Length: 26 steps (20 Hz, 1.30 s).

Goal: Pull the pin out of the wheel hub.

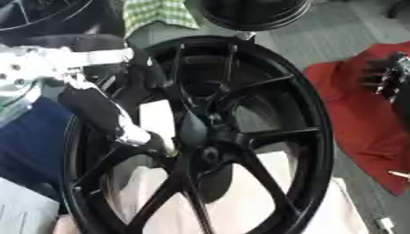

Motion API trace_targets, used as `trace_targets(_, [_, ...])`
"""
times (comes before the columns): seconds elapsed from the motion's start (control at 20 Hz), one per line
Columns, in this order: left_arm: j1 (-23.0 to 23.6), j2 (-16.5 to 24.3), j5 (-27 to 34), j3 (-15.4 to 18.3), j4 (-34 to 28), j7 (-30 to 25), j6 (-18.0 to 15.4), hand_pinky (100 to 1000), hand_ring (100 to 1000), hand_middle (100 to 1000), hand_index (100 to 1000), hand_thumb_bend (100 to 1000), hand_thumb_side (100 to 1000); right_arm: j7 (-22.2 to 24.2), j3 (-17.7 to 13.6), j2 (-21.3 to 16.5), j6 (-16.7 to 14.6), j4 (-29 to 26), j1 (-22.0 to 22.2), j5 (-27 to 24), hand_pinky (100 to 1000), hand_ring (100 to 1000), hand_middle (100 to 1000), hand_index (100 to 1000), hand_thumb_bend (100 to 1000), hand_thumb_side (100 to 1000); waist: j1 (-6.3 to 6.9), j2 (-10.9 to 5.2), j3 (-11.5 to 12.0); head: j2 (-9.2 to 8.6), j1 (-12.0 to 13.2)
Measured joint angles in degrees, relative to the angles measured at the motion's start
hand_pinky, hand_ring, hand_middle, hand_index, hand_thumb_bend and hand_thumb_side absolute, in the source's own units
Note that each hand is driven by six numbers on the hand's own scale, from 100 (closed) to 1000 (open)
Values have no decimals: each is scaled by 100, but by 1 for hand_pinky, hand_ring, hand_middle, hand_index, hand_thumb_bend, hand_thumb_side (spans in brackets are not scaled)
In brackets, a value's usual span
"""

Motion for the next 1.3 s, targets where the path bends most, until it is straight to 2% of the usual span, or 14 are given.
trace_targets(0.6, [-57,-124,-9,-34,92,-176,-176,739,658,570,701,563,241,3,0,6,1,17,4,1,774,719,677,759,100,904,0,2,-6,-5,7])
trace_targets(0.7, [-89,-124,-68,-44,42,-212,-212,751,672,596,726,574,266,5,0,6,3,21,4,1,774,719,677,759,100,903,0,2,-2,-5,11])
trace_targets(1.1, [-108,-121,-761,-139,-14,-406,-406,767,700,630,772,562,294,14,0,6,9,48,46,1,774,719,677,759,100,907,0,2,-2,-24,76])
trace_targets(1.3, [-120,-124,-1073,-139,-1,-490,-490,760,678,592,735,540,280,20,0,7,5,50,46,1,774,719,677,760,100,908,0,2,-2,-49,106])
